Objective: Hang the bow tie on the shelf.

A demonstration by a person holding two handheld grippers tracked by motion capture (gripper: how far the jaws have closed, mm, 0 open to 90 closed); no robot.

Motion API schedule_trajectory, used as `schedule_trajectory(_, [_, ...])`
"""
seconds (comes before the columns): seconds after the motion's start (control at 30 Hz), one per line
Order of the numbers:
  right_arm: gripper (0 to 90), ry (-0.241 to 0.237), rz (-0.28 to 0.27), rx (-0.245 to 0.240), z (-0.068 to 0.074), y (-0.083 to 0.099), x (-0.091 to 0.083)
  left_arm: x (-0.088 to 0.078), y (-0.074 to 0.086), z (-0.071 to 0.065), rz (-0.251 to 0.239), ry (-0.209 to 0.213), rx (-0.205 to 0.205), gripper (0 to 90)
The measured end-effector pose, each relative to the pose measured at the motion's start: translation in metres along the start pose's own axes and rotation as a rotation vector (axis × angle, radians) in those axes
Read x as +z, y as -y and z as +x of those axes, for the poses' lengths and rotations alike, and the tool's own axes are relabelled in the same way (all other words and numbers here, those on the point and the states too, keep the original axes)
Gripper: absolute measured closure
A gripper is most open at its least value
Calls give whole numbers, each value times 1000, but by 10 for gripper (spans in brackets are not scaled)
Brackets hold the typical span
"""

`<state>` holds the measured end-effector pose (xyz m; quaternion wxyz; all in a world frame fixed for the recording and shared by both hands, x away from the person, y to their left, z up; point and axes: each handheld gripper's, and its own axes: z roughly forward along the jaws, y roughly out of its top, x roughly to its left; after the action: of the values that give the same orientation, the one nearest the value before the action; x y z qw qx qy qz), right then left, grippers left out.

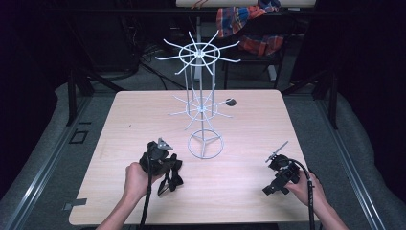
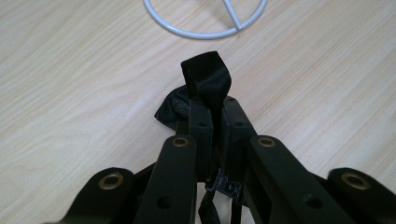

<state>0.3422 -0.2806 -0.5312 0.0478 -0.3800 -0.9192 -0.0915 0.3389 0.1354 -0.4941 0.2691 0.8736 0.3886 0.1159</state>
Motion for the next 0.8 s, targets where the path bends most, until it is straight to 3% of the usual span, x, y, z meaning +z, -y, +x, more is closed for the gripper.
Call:
schedule_trajectory(0.1, [121,-10,-68,58,4,2,5,-2,0,0,-10,-2,1,859])
schedule_trajectory(0.17, [121,-7,-48,42,3,2,4,-4,-1,0,-16,-5,0,860])
schedule_trajectory(0.2, [121,-10,-68,59,4,2,5,-5,-1,0,-15,-2,2,862])
schedule_trajectory(0.37, [121,-9,-54,46,3,2,4,-11,-1,0,-29,2,0,862])
schedule_trajectory(0.4, [121,-11,-74,61,4,3,5,-12,-1,0,-31,7,2,862])
schedule_trajectory(0.47, [121,-9,-52,46,3,2,4,-13,-1,-1,-32,9,8,861])
schedule_trajectory(0.57, [121,-12,-73,60,3,3,5,-15,-2,-2,-34,15,16,862])
schedule_trajectory(0.6, [121,-9,-51,42,2,2,4,-16,-2,-2,-36,15,17,862])
schedule_trajectory(0.8, [121,-10,-52,43,3,2,4,-21,-3,0,-53,11,10,862])
